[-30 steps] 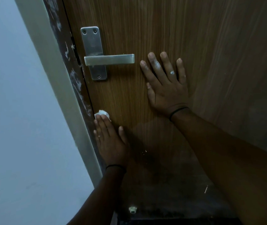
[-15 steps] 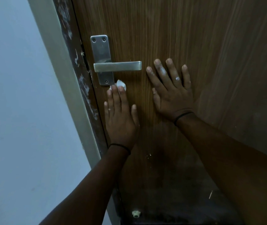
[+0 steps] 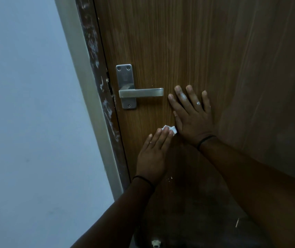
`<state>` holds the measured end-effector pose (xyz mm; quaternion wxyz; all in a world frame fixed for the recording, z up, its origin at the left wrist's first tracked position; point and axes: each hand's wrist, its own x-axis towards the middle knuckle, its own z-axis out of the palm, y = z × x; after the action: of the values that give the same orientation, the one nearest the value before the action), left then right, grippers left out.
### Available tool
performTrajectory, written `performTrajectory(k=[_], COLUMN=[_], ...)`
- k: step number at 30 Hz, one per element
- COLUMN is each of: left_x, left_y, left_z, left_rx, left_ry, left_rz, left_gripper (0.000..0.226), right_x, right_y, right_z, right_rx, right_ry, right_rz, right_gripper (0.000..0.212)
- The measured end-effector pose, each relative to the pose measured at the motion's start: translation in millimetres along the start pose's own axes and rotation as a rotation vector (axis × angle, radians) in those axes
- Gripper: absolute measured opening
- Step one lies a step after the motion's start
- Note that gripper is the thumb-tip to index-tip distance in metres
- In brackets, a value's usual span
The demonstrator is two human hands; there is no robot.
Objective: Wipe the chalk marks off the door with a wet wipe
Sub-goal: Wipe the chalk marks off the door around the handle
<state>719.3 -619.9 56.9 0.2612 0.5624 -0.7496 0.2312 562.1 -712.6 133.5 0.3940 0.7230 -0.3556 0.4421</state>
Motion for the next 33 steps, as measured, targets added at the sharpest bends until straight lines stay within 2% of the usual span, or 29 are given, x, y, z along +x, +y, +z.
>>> performTrajectory(k=[3, 6, 8, 10, 13, 18, 20, 24, 27, 30, 33], left_x=[3, 3, 4, 5, 5, 1, -2, -6, -7, -4, 5], left_y=[-2, -5, -6, -6, -6, -9, -11, -16, -19, -15, -2], left_z=[-14, -18, -19, -21, -25, -36, -38, -40, -40, -40, -41], left_rx=[-0.027, -0.074, -0.104, -0.167, -0.306, -0.586, -0.632, -0.581, -0.516, -0.478, -0.470], left_ry=[-0.018, -0.056, -0.065, -0.047, -0.013, -0.009, 0.040, 0.179, 0.192, 0.180, 0.184], left_rz=[0.011, 0.018, 0.015, 0.006, -0.009, -0.167, -0.188, -0.215, -0.198, -0.183, -0.174], left_gripper=[0.059, 0.059, 0.058, 0.058, 0.056, 0.055, 0.054, 0.048, 0.042, 0.036, 0.027], right_x=[0, -21, -39, -50, -50, -39, -37, -45, -62, -66, -31], right_y=[-9, -24, -35, -47, -62, -80, -83, -80, -56, -8, 45], right_z=[-16, -30, -37, -40, -36, -30, -28, -25, -32, -50, -68], right_rx=[0.180, 0.433, 0.547, 0.653, 0.742, 0.722, 0.688, 0.580, 0.562, 0.515, 0.444], right_ry=[-0.026, 0.001, -0.085, -0.209, -0.285, -0.316, -0.326, -0.375, -0.385, -0.246, -0.084], right_rz=[0.086, 0.306, 0.457, 0.529, 0.579, 0.697, 0.678, 0.570, 0.585, 0.685, 0.740], right_gripper=[0.045, 0.028, 0.020, 0.021, 0.030, 0.020, 0.016, 0.013, 0.008, 0.010, 0.014])
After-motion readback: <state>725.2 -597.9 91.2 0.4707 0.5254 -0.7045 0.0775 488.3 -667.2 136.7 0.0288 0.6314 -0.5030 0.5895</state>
